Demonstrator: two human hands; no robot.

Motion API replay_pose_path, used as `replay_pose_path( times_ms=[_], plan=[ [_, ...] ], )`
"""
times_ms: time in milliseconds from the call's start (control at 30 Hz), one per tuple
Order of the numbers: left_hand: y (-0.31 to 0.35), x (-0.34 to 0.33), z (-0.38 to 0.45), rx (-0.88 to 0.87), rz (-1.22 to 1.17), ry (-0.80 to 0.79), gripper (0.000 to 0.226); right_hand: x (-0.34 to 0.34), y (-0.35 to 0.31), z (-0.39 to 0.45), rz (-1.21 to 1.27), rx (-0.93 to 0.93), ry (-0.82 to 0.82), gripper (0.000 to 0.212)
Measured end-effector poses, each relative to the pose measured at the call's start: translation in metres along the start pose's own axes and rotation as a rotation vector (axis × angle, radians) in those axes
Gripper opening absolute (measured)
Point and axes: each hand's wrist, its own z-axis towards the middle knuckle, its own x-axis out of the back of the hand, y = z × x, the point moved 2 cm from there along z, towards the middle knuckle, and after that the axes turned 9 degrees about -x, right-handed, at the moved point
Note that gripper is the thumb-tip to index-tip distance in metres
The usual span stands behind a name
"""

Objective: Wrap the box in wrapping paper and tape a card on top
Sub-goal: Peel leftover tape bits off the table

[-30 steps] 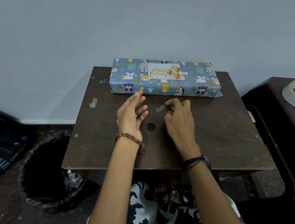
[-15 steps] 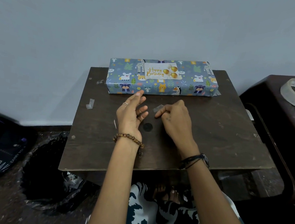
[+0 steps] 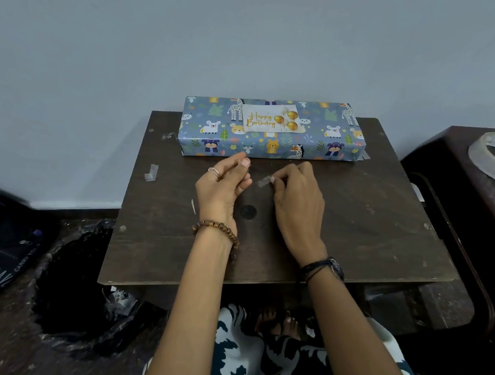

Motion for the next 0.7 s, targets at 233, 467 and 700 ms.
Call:
replay_pose_path(
  times_ms=[233,467,700],
  plan=[
    [0.0032,0.0042,0.0009,0.006,-0.071,0.028,0.031,-0.0007,0.0011,-0.0026,0.058,0.019,0.027,0.017],
    [-0.0007,-0.0001,0.0032,0.098,-0.015,-0.023,0.030,-0.0024,0.0006,-0.0029,0.002,0.043,0.044,0.013],
    [-0.0015,0.0004,0.0026,0.104,0.022,-0.017,0.025,0.0026,0.0039,-0.0016,0.100,-0.019,0.039,0.017]
  ],
)
